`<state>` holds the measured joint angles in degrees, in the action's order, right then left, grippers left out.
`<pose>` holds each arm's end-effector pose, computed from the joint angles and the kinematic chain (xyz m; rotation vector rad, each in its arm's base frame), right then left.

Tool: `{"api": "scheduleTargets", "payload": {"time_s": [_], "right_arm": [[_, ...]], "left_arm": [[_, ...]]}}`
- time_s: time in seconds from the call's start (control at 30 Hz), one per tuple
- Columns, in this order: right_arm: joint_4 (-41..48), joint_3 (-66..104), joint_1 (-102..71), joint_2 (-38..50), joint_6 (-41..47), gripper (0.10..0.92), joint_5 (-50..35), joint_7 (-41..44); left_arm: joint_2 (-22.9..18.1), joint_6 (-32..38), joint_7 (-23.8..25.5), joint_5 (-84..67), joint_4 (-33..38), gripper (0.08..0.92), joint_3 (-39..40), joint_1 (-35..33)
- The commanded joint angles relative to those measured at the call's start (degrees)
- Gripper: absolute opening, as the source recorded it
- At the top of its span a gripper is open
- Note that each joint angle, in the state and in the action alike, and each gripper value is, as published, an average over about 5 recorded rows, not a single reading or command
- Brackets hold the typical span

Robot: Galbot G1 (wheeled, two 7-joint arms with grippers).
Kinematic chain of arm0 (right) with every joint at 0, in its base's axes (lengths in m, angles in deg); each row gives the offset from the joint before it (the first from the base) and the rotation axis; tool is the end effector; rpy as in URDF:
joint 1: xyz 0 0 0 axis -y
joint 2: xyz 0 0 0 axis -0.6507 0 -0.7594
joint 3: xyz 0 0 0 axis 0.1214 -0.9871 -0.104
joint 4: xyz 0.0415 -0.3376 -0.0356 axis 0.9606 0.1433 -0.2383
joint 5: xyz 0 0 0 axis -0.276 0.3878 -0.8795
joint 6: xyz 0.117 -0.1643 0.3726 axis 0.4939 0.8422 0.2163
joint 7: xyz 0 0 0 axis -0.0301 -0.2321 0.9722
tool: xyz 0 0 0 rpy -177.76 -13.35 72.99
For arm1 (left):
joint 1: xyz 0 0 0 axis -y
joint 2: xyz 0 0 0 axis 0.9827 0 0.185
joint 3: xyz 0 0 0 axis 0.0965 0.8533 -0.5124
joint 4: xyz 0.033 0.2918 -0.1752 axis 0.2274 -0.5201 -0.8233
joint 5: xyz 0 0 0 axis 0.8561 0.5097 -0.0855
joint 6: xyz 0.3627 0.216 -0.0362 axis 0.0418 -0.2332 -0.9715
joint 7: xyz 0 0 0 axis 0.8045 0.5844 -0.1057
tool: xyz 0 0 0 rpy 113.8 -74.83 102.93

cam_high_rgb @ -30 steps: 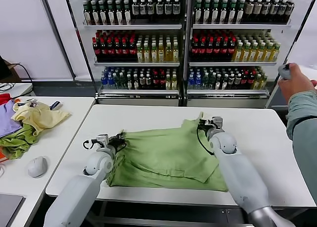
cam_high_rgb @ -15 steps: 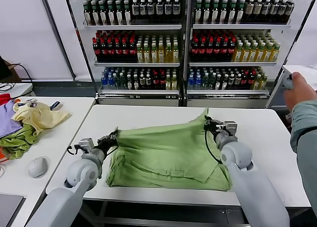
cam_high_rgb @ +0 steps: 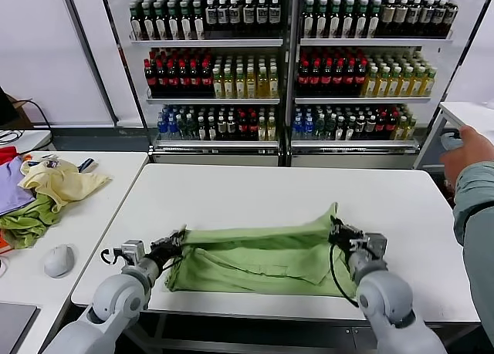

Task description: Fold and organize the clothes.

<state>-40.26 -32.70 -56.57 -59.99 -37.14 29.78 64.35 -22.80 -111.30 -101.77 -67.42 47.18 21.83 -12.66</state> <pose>0.3654 -0.0261 -0.2387 0.0810 -2.7451 -0.0435 0.3834 0.0420 -0.2871 -0.2598 -2.5974 0.0850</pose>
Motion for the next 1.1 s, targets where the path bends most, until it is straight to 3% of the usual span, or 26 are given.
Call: {"api": "scheduleTargets", "payload": {"time_s": [0.03, 0.33, 0.63, 0.8, 0.97, 1.1], "right_arm": [[-3.1, -0.1, -6.2, -0.8, 0.7, 0.143, 5.7, 0.9], [-7.3, 0.5, -10.0, -1.1, -1.8, 0.394, 8.4, 1.8], [-8.4, 0.7, -12.6, -2.0, -2.9, 0.653, 10.0, 2.3], [-8.6, 0.8, -13.0, -2.0, -3.3, 0.792, 10.2, 2.5], [-9.1, 1.1, -13.5, -1.9, -3.4, 0.822, 10.2, 2.6], [-9.4, 1.2, -13.6, -1.9, -3.5, 0.823, 10.2, 2.7]], "left_arm": [[0.5, -1.4, 0.2, 7.8, 2.6, 0.137, -0.9, -2.8], [-3.8, 3.1, -6.6, 13.6, 9.3, 0.388, -5.2, -6.8], [-17.1, 3.0, -9.4, 23.6, 7.3, 0.648, -5.2, -12.8], [-21.3, 2.8, -10.6, 26.7, 5.3, 0.784, -4.5, -13.3], [-23.6, 3.0, -11.8, 27.4, 4.0, 0.821, -4.8, -13.5], [-24.4, 3.5, -11.9, 26.7, 3.4, 0.792, -5.3, -13.7]]}}
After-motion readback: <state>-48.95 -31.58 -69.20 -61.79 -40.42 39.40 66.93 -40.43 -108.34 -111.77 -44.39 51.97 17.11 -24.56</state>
